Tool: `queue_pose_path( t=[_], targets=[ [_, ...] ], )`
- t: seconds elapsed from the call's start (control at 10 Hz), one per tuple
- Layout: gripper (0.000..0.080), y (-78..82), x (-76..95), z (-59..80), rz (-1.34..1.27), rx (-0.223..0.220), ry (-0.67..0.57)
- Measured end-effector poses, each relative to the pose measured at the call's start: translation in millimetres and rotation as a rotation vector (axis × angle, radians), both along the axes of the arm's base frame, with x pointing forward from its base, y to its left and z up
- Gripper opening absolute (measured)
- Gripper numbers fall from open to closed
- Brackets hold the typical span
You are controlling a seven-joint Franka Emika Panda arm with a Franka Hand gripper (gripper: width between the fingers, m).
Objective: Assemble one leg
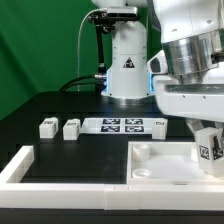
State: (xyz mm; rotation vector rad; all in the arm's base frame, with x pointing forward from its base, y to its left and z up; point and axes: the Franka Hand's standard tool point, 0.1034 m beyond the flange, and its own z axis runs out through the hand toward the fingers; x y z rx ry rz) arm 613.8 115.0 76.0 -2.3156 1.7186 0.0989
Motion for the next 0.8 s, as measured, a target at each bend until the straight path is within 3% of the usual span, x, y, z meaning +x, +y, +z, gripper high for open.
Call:
queue_pose_path(
  t=[0.1, 0.3, 0.4, 0.5, 0.8],
  targets=[
    [0.0293, 0.2, -0.1, -0.2, 0.003, 0.001, -0.001],
    [0.0516, 0.6, -0.1, -0.2, 0.070, -0.005, -0.018],
    [0.0516, 1.0, -0.1, -0.2, 0.076, -0.006, -0.020],
    [0.0625, 1.6, -0.9, -0.9, 0.146, -0.013, -0.038],
    [0.0645, 6.8, -2.8, -2.1, 0.577, -0.064, -0.133]
  ],
)
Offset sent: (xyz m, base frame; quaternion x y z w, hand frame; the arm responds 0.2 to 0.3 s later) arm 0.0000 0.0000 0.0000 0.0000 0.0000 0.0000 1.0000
